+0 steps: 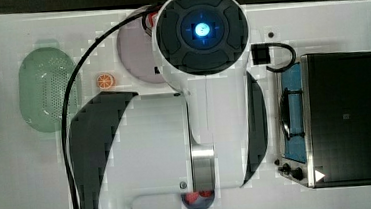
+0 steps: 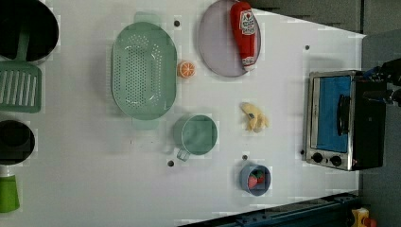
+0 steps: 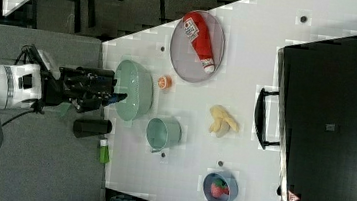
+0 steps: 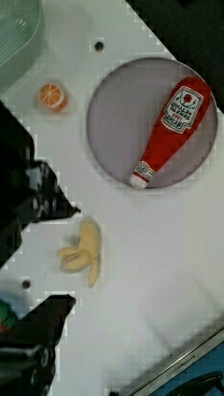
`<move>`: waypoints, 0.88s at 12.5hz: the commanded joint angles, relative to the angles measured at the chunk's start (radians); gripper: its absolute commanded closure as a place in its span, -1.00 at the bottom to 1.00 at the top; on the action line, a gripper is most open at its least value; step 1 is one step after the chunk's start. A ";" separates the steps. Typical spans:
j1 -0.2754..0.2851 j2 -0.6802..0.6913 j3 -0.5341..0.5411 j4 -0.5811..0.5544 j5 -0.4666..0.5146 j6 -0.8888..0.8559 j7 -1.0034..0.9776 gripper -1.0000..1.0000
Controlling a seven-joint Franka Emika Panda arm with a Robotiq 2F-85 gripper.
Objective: Pick Banana and place it in mug.
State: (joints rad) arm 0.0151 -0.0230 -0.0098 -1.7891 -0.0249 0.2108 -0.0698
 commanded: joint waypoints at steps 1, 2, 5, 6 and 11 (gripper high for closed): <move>-0.040 -0.297 -0.025 -0.187 0.005 -0.130 0.040 -0.59; -0.040 -0.297 -0.025 -0.196 0.005 -0.128 0.040 -0.79; -0.039 -0.275 -0.022 -0.280 0.005 -0.080 -0.018 -1.00; -0.038 -0.260 -0.022 -0.319 0.005 -0.036 -0.073 -1.00; -0.038 -0.140 -0.021 -0.510 0.005 0.289 -0.477 -1.00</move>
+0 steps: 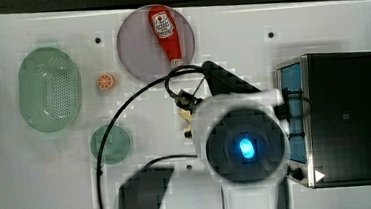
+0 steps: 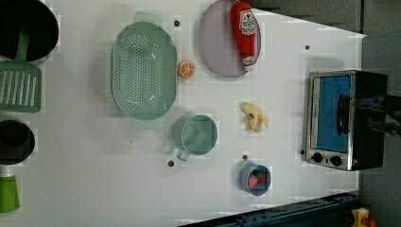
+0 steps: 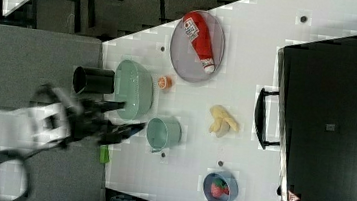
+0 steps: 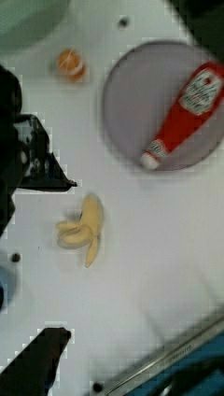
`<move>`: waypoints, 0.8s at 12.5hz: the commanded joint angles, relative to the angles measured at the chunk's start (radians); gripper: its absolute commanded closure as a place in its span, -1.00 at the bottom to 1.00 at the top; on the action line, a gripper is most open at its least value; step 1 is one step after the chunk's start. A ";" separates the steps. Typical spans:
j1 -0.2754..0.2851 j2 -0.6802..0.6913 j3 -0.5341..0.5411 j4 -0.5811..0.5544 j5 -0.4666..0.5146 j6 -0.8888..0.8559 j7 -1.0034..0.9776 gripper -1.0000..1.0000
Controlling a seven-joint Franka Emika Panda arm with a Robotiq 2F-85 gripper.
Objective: Pick Banana and place it in mug.
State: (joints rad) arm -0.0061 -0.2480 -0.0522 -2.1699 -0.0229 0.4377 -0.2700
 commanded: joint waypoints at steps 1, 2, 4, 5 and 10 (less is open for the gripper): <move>-0.017 0.115 0.021 -0.164 0.003 0.119 -0.387 -1.00; -0.017 0.148 0.020 -0.195 0.003 0.172 -0.494 -1.00; -0.017 0.236 0.020 -0.247 0.003 0.294 -0.726 -1.00; -0.017 0.280 0.021 -0.261 0.003 0.345 -0.824 -1.00; -0.017 0.506 0.026 -0.273 0.003 0.641 -0.996 -1.00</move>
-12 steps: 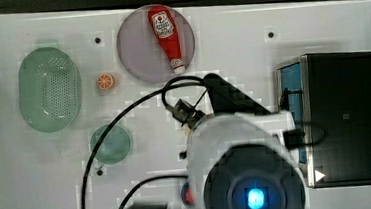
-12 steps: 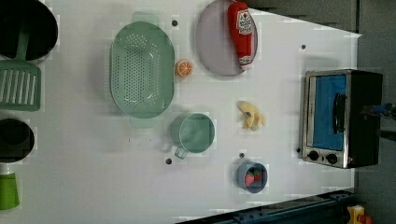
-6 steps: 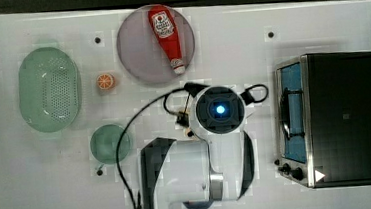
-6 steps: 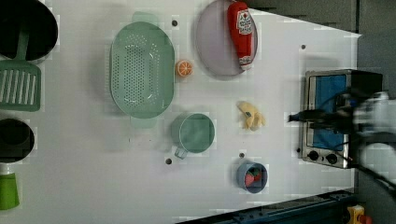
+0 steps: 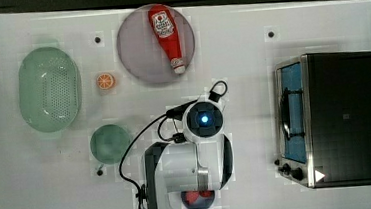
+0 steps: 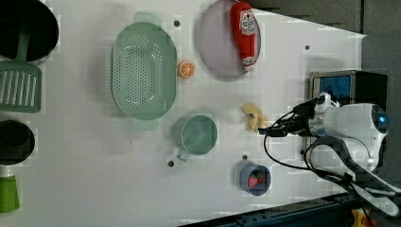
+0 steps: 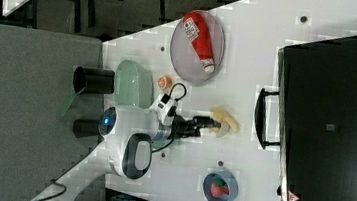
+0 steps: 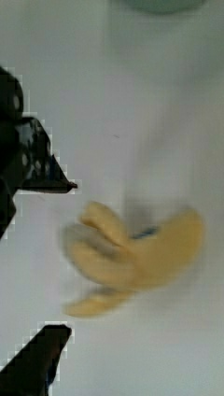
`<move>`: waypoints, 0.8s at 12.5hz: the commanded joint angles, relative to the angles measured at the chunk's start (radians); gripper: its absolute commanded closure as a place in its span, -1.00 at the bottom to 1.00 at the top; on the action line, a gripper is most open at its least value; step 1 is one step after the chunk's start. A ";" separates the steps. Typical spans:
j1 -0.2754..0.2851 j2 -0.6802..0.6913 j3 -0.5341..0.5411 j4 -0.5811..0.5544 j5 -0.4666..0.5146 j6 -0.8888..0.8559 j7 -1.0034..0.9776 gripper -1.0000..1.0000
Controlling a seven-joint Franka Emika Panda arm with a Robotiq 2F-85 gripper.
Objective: Pick Banana and place it in mug.
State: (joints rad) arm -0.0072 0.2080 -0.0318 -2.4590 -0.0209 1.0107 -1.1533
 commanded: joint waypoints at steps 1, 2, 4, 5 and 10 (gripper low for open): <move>-0.016 0.085 0.009 0.016 0.001 0.113 -0.112 -1.00; -0.016 0.116 0.011 0.016 0.001 0.158 -0.112 -1.00; -0.016 0.145 0.009 0.017 0.001 0.208 -0.113 -0.93; -0.016 0.151 0.008 0.012 0.001 0.209 -0.112 -0.71; -0.018 0.145 0.003 0.007 0.001 0.209 -0.112 0.36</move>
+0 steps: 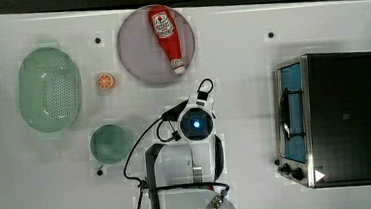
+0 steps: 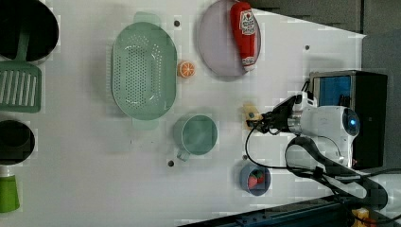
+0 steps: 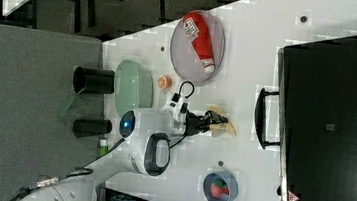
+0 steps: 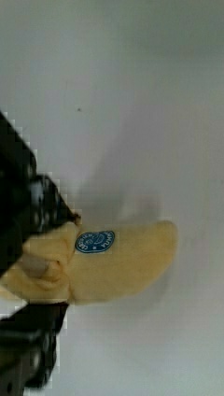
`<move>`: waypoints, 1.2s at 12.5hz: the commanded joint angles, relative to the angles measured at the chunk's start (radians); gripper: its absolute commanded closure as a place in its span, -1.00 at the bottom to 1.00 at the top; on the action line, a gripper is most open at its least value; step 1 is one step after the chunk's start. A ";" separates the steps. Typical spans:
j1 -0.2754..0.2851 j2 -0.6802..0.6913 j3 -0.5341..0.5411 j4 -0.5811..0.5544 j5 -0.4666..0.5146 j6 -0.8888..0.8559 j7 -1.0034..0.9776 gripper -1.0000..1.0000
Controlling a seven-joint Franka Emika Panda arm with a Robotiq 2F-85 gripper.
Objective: Pick Banana and place it in mug.
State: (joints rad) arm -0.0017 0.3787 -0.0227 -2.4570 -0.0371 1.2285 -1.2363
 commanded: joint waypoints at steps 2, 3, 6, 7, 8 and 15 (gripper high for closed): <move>-0.024 -0.037 -0.014 0.007 0.017 -0.011 -0.027 0.36; -0.025 -0.061 -0.020 0.007 0.018 -0.016 -0.023 0.36; -0.025 -0.217 -0.032 0.012 0.018 -0.168 -0.022 0.36; -0.025 -0.281 -0.032 0.023 0.018 -0.274 -0.017 0.36; -0.024 -0.343 -0.029 0.041 0.018 -0.385 -0.015 0.36; -0.006 -0.568 0.075 0.151 0.021 -0.752 0.177 0.36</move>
State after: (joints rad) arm -0.0257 -0.2288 0.0256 -2.2539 -0.0387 0.5127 -1.1533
